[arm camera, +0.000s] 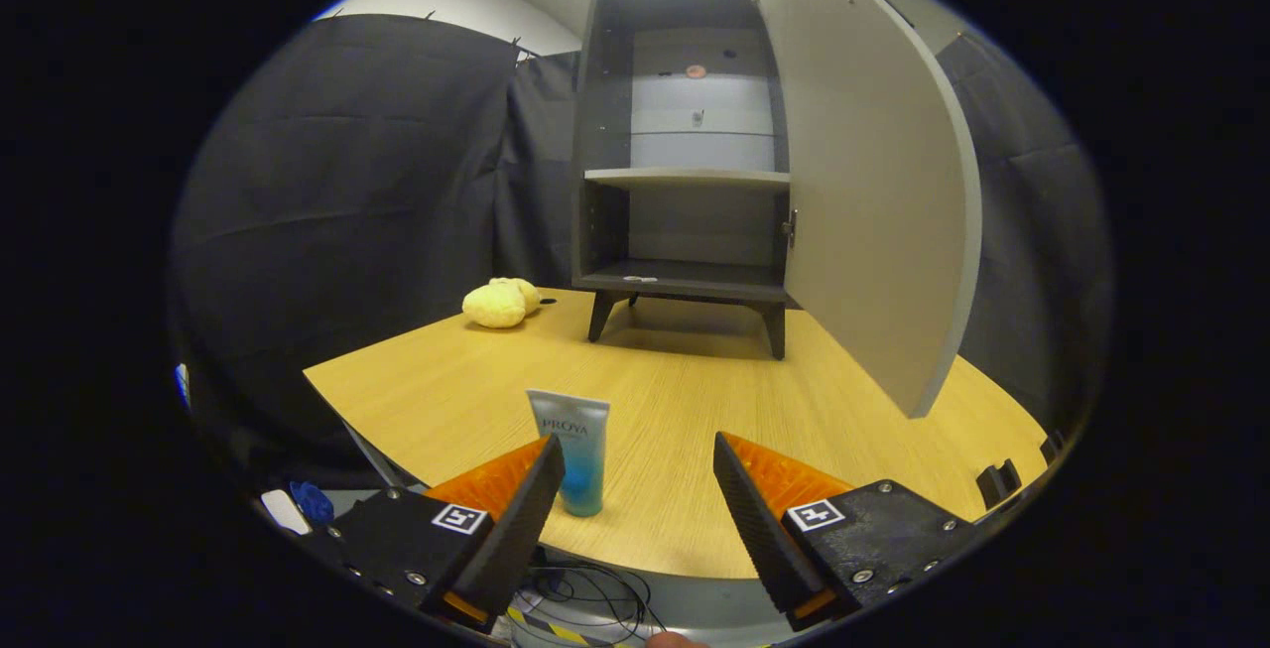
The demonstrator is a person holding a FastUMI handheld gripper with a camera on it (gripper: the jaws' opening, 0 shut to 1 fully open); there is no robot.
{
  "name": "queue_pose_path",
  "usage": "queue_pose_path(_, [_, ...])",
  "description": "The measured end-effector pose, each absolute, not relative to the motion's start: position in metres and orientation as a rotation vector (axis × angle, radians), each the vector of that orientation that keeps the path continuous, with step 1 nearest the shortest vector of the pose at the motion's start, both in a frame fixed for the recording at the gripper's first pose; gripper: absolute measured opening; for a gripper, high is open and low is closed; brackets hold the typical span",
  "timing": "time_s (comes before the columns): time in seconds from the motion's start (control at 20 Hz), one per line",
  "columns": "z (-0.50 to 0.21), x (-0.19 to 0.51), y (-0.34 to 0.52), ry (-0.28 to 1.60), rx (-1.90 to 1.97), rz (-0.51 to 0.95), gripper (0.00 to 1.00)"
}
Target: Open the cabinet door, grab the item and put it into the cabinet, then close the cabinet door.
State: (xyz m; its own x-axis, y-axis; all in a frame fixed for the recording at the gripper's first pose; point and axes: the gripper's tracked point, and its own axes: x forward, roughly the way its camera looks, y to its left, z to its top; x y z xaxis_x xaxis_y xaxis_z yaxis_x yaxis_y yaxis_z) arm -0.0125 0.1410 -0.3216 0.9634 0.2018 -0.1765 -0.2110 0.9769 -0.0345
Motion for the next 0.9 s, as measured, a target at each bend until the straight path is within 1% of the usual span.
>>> queue_pose_path(0.15, [-0.338,-0.007,0.159,0.181,-0.027,0.206,0.94])
queue_pose_path(0.5, [-0.378,0.014,0.176,0.232,0.020,0.147,0.94])
queue_pose_path(0.65, [-0.392,0.022,0.183,0.269,0.025,0.130,0.92])
queue_pose_path(0.7, [-0.394,0.027,0.185,0.276,0.019,0.120,0.84])
queue_pose_path(0.75, [-0.394,0.030,0.185,0.280,-0.002,0.109,0.79])
queue_pose_path(0.85, [-0.391,0.032,0.184,0.288,-0.034,0.106,0.62])
queue_pose_path(0.9, [-0.397,0.038,0.188,0.292,-0.028,0.114,0.45])
